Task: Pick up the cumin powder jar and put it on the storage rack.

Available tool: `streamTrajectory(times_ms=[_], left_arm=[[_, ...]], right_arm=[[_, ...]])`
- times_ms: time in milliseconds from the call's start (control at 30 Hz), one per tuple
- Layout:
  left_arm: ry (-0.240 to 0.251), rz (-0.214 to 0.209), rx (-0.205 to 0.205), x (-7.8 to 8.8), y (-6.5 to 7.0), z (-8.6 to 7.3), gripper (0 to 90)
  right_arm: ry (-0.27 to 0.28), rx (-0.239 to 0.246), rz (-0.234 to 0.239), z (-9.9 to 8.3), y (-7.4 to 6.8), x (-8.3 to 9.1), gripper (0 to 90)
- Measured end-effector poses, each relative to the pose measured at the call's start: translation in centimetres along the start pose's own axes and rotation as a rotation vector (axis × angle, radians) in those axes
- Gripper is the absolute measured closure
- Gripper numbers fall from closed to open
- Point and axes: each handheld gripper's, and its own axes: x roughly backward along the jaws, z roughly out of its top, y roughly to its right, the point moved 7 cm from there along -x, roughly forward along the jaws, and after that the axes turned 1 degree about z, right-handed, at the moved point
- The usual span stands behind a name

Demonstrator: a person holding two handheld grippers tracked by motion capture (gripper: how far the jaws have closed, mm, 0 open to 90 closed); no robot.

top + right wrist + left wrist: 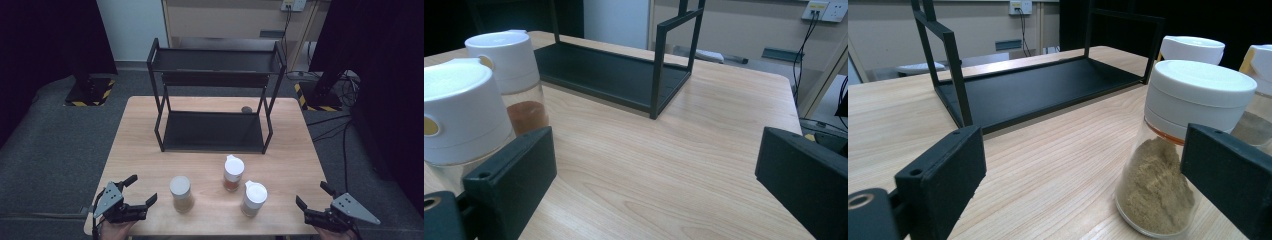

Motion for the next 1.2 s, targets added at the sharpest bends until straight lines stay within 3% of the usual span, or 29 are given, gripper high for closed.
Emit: streamTrajectory(times_ms=[133, 300, 733, 933, 1000, 1133, 1200], left_arm=[[-0.008, 0.017, -0.015, -0.1, 0.3, 0.0, 3.6], [0.000, 0.001, -0.013, 0.0, 0.1, 0.0, 3.4], [-0.006, 0.027, 0.016, 0.1, 0.0, 0.1, 3.5], [-0.018, 0.027, -0.012, 0.1, 0.6, 1.0, 6.8], [-0.006, 0.012, 0.011, 0.3, 0.5, 1.2, 6.6], [-0.013, 0.033, 0.026, 0.7, 0.3, 2.0, 5.2], [-0.019, 0.022, 0.046, 0.9, 0.0, 2.6, 4.9]], right_arm=[[-0.001, -0.020, 0.005, -0.1, 0.2, -0.1, 3.3], [-0.005, -0.015, 0.005, 0.0, 0.1, 0.0, 3.2], [-0.014, -0.006, -0.001, 0.1, -0.2, -0.1, 3.1], [-0.020, -0.020, -0.005, 0.1, 0.0, -0.1, 3.1], [-0.024, -0.025, -0.002, 0.1, 0.0, -0.2, 3.1], [-0.025, -0.023, -0.008, 0.1, 0.0, -0.2, 3.2], [-0.026, -0.027, -0.010, 0.1, 0.0, -0.2, 3.2]])
